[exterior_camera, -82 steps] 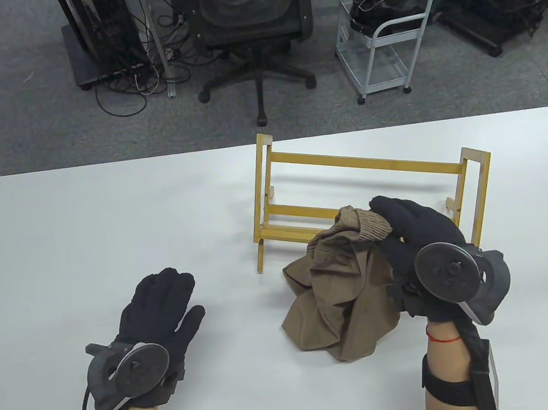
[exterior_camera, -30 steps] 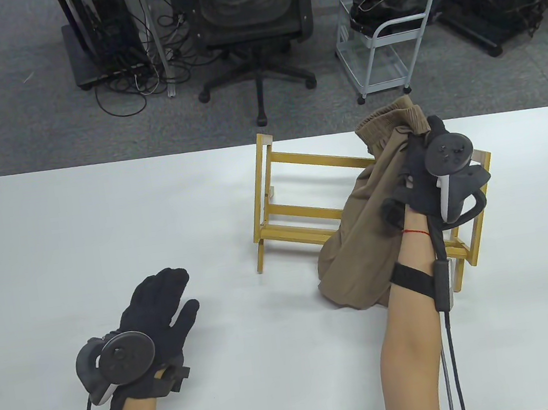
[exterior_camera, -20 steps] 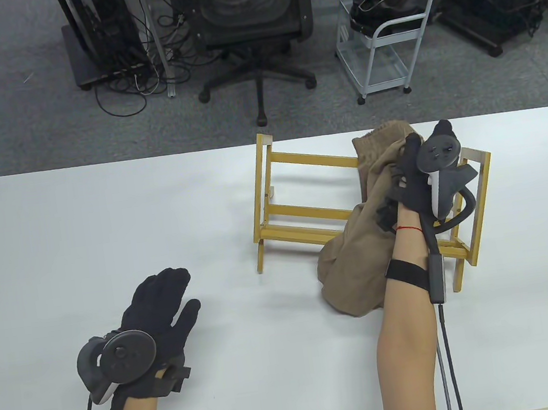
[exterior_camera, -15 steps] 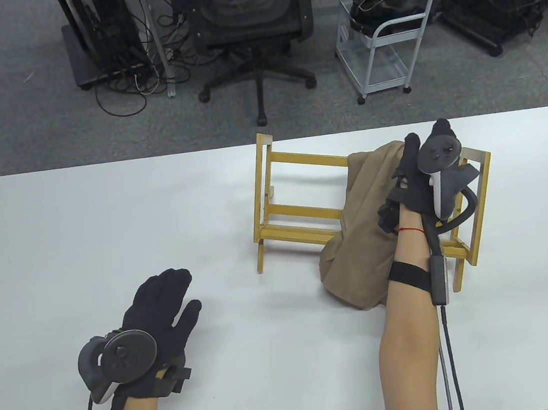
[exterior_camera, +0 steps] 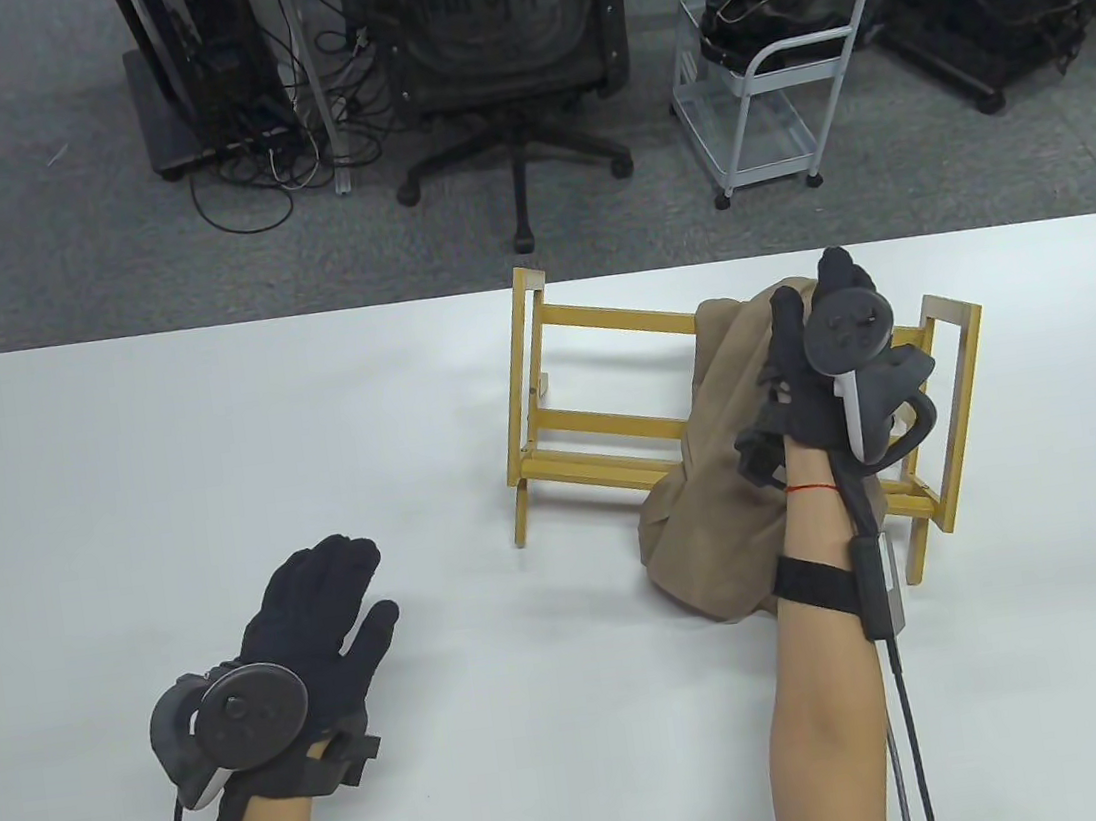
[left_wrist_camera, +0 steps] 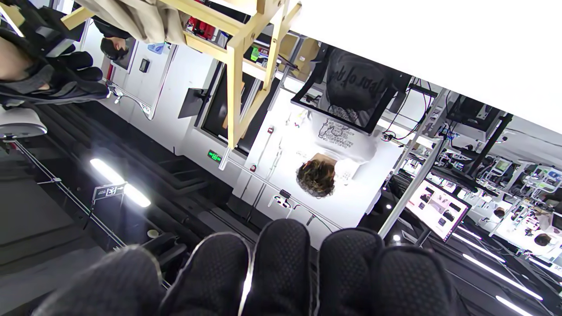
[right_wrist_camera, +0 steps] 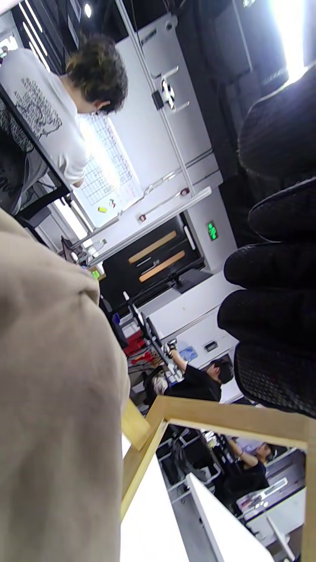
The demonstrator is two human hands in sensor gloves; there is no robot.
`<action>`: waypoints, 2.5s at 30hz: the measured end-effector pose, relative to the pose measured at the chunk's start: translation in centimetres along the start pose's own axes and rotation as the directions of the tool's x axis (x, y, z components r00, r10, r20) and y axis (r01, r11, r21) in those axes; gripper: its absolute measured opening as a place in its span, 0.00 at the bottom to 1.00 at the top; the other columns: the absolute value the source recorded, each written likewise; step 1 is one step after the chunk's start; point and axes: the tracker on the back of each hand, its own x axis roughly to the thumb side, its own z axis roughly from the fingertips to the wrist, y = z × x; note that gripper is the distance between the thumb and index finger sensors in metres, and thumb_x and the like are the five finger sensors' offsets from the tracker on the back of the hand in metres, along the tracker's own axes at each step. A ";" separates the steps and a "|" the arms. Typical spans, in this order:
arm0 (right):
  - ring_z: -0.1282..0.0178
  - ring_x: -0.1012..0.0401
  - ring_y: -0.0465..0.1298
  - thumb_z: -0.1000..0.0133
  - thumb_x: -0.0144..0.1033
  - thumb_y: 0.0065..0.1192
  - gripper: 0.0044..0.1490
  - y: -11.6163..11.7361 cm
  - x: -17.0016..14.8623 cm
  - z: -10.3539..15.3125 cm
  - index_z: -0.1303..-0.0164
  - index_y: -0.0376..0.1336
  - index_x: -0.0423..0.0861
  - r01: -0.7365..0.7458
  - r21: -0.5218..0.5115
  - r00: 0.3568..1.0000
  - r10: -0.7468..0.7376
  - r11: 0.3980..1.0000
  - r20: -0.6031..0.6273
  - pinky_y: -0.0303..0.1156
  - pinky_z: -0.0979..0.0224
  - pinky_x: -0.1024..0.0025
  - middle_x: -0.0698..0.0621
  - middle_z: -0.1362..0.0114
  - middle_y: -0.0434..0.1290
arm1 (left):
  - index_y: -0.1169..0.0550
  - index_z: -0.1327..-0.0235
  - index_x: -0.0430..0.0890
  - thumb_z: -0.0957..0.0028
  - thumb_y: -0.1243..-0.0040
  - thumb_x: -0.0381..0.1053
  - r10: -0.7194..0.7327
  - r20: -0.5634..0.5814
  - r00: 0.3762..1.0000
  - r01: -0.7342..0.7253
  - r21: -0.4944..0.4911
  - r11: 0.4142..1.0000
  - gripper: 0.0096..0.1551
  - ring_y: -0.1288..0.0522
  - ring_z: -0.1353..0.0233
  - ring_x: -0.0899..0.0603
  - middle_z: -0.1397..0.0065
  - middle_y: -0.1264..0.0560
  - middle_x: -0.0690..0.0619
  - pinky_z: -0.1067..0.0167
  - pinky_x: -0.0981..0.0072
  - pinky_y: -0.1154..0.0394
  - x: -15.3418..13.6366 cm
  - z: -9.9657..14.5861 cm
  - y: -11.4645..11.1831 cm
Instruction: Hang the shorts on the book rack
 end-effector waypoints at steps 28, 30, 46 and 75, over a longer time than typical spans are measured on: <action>0.17 0.50 0.67 0.48 0.59 0.61 0.38 -3.6 2.2 11.7 0.26 0.60 0.61 -0.138 -0.103 0.822 0.172 0.985 0.543 0.64 0.19 0.49 0.55 0.17 0.65 | 0.25 0.30 0.55 0.48 0.43 0.65 0.025 0.066 0.998 -0.023 -0.026 0.999 0.33 0.28 0.26 0.29 0.23 0.27 0.49 0.38 0.38 0.28 1.1 0.1 -0.5; 0.17 0.50 0.67 0.48 0.59 0.62 0.38 -3.8 2.1 12.4 0.26 0.60 0.61 -0.136 -0.089 0.803 0.162 0.987 0.573 0.64 0.19 0.49 0.55 0.17 0.65 | 0.25 0.30 0.55 0.48 0.43 0.65 0.023 0.071 0.997 -0.021 -0.032 0.999 0.33 0.28 0.26 0.29 0.23 0.27 0.49 0.38 0.38 0.28 1.2 0.1 -0.7; 0.17 0.51 0.67 0.47 0.58 0.61 0.37 -4.5 0.7 16.6 0.26 0.60 0.62 -0.171 -0.060 0.681 0.162 0.984 0.714 0.64 0.18 0.50 0.55 0.17 0.65 | 0.25 0.30 0.55 0.48 0.43 0.65 0.018 0.101 0.995 -0.010 -0.074 0.997 0.33 0.28 0.26 0.29 0.23 0.27 0.48 0.38 0.38 0.28 2.1 0.0 -1.7; 0.18 0.52 0.68 0.48 0.56 0.60 0.35 -1.9 -3.7 23.8 0.28 0.60 0.63 -0.236 -0.035 0.425 0.136 0.971 0.895 0.64 0.19 0.50 0.56 0.17 0.65 | 0.24 0.30 0.55 0.48 0.43 0.65 0.019 0.165 0.986 0.007 -0.157 0.988 0.33 0.29 0.26 0.29 0.23 0.27 0.48 0.38 0.38 0.29 3.7 0.3 -3.4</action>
